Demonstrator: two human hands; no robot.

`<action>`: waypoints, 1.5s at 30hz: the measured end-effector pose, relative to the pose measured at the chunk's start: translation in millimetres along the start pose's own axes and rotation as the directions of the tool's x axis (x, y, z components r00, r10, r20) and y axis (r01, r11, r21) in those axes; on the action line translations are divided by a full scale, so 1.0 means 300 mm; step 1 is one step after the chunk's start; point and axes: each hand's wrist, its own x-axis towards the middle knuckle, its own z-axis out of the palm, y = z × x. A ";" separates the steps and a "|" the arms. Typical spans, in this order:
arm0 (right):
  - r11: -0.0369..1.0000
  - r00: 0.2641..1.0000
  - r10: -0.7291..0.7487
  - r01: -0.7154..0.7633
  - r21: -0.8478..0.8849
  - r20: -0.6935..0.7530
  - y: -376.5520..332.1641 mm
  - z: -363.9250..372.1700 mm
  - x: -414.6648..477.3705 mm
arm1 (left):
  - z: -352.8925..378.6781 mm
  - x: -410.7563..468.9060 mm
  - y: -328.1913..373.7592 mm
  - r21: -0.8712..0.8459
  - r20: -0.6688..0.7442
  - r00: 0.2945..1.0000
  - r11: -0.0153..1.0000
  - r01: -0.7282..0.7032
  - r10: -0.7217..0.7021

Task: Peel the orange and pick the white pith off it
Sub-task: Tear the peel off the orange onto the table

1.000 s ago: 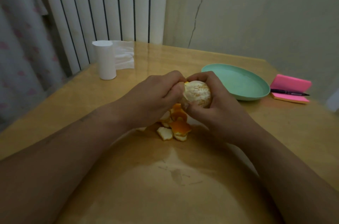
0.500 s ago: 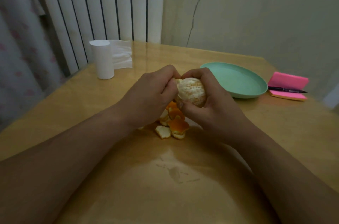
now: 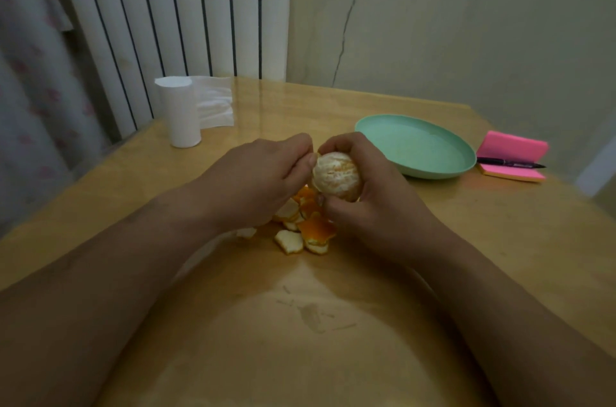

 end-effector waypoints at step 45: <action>0.986 0.990 0.140 -0.140 -0.091 -0.001 -0.015 -0.029 -0.004 | -0.012 -0.010 0.005 -0.376 0.065 0.996 0.923 0.081 -0.061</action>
